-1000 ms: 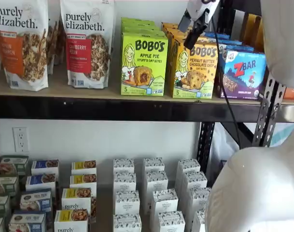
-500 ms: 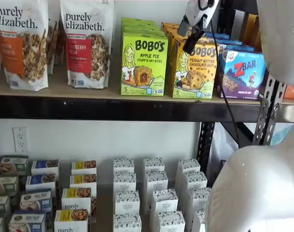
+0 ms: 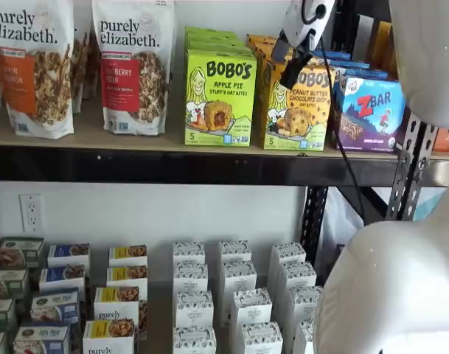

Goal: Pick up the orange box on the top shelf, the fifth box from the left

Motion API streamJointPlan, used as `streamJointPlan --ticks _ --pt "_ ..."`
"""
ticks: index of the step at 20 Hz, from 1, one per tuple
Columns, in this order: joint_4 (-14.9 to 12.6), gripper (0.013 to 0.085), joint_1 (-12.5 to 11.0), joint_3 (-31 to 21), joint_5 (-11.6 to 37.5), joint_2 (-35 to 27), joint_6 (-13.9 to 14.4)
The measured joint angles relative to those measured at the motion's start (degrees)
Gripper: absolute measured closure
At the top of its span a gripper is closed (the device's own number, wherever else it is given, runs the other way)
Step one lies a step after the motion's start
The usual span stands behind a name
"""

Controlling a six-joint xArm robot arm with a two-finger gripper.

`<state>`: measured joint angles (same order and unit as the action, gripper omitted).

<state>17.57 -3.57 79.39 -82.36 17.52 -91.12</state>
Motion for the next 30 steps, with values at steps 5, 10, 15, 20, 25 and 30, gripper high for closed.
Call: streamJointPlan --ticks 5,10,15,20,25,30 --pt "-1.33 0.013 0.49 0.16 -0.59 -0.43 0.23" --pt "-3.51 0.013 1.41 0.67 -1.56 -0.97 0.87" --pt "-5.25 0.013 2.27 0.68 -1.72 -1.15 1.48" --pt "-6.9 0.013 2.91 1.31 -2.89 -1.73 1.95" --pt "-7.35 0.013 3.01 2.16 -4.12 -2.27 2.07" --pt "-7.71 0.013 3.15 2.51 -4.44 -2.49 2.19"
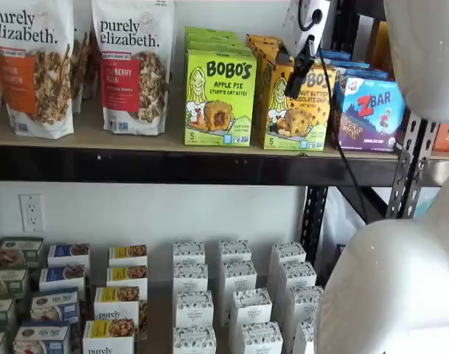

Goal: Pick up the orange box on the top shelf, the fifth box from the left

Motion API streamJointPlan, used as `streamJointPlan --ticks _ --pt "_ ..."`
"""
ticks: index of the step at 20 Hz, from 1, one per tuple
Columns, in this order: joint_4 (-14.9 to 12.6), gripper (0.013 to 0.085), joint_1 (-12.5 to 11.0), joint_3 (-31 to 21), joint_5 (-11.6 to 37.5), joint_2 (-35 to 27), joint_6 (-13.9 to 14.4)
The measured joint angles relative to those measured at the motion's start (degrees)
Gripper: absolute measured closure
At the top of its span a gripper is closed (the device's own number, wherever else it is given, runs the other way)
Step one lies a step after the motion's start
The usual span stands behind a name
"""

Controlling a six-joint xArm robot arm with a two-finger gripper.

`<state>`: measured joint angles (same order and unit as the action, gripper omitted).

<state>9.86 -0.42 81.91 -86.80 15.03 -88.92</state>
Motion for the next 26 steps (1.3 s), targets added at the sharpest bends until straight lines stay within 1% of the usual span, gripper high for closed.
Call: streamJointPlan --ticks 5,7,8,9,10,11,12,13,14,15,16,17,18,19,22,26 --pt "0.03 0.013 0.05 0.26 -0.3 -0.19 0.07" --pt "0.19 0.021 0.0 0.16 -0.12 -0.1 0.05" --pt "0.26 0.021 -0.03 0.15 -0.11 -0.08 0.03" --pt "0.33 0.025 -0.05 0.14 -0.11 -0.07 0.02" --pt "0.4 0.025 -0.06 0.16 -0.16 -0.07 0.01" --pt "0.44 0.029 -0.06 0.16 -0.13 -0.06 0.01" --pt "0.47 0.029 -0.06 0.14 -0.09 -0.03 0.02" --pt "0.5 0.033 -0.06 0.1 -0.04 0.01 0.03" --pt "0.54 0.033 -0.05 0.08 -0.01 0.02 0.05" --pt "0.59 0.037 -0.04 0.07 0.0 0.03 0.06" --pt "0.66 0.037 -0.04 0.04 0.06 0.06 0.07" --pt "0.75 0.041 -0.04 -0.02 0.15 0.11 0.07" --pt "0.85 0.041 -0.05 -0.07 0.25 0.16 0.07" --pt "0.98 0.045 -0.08 -0.14 0.37 0.21 0.06" --pt "1.5 0.045 -0.26 -0.06 0.36 0.2 -0.03" --pt "1.32 0.045 -0.23 0.25 0.03 0.02 -0.02"
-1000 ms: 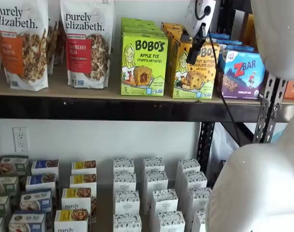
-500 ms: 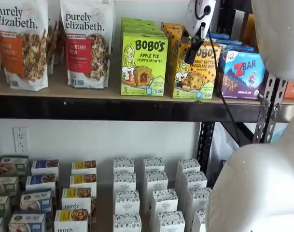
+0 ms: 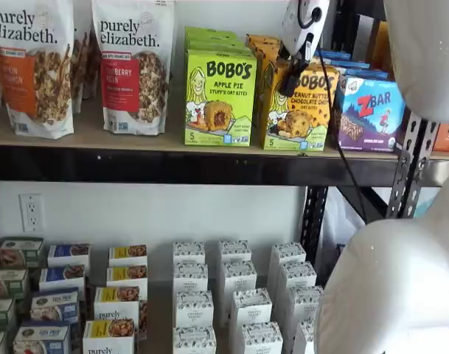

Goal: Pick up the orange box on the top shelf, the fifth box from the left

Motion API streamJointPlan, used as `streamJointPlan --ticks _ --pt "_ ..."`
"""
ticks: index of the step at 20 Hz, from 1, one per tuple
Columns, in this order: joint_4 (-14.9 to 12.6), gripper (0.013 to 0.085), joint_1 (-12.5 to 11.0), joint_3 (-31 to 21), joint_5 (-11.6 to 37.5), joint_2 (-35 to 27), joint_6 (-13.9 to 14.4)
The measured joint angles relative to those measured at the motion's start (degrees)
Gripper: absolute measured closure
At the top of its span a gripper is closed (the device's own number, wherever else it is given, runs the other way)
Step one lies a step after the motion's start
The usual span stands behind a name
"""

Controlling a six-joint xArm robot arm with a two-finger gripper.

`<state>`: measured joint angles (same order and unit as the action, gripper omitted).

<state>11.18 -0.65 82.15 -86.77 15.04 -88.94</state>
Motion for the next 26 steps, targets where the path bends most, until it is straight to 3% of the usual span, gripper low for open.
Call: streamJointPlan --ticks 14,26 --pt "0.05 0.045 -0.2 -0.39 0.66 0.32 -0.21" --pt "0.52 0.069 -0.1 -0.94 1.13 0.69 -0.09"
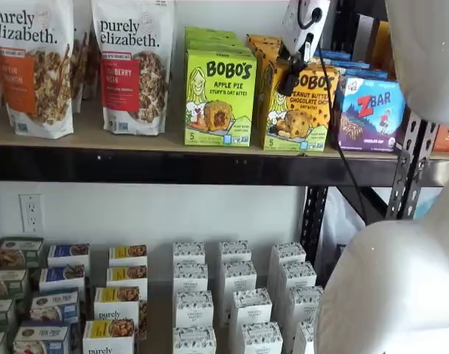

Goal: Pick up the orange box on the top shelf, the fifth box from the left

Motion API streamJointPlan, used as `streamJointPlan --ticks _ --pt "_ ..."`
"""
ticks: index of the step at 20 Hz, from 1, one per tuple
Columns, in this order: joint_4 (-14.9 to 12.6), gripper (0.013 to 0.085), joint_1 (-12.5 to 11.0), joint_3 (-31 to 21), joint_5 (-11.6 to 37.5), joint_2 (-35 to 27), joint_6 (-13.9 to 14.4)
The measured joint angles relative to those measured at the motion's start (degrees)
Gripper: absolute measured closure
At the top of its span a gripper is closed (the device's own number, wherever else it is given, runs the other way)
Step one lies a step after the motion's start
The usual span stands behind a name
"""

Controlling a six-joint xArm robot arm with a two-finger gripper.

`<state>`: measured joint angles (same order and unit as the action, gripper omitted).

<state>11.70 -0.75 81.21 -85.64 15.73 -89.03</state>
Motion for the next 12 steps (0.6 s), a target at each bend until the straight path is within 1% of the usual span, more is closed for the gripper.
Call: streamJointPlan --ticks 1,2,3,4,5,9,12 --pt "0.04 0.073 0.0 -0.02 -0.01 0.01 0.01" --pt "0.08 0.073 0.01 -0.02 -0.03 0.01 0.02" --pt "0.13 0.077 0.02 -0.02 -0.05 0.01 0.03" --pt "0.18 0.077 0.02 -0.02 -0.07 0.01 0.05" --pt "0.2 0.081 0.04 0.0 -0.12 -0.01 0.07" --pt "-0.15 0.081 0.25 0.65 -1.18 -0.45 0.27" --pt "0.09 0.081 0.24 0.76 -1.63 -0.46 0.31"
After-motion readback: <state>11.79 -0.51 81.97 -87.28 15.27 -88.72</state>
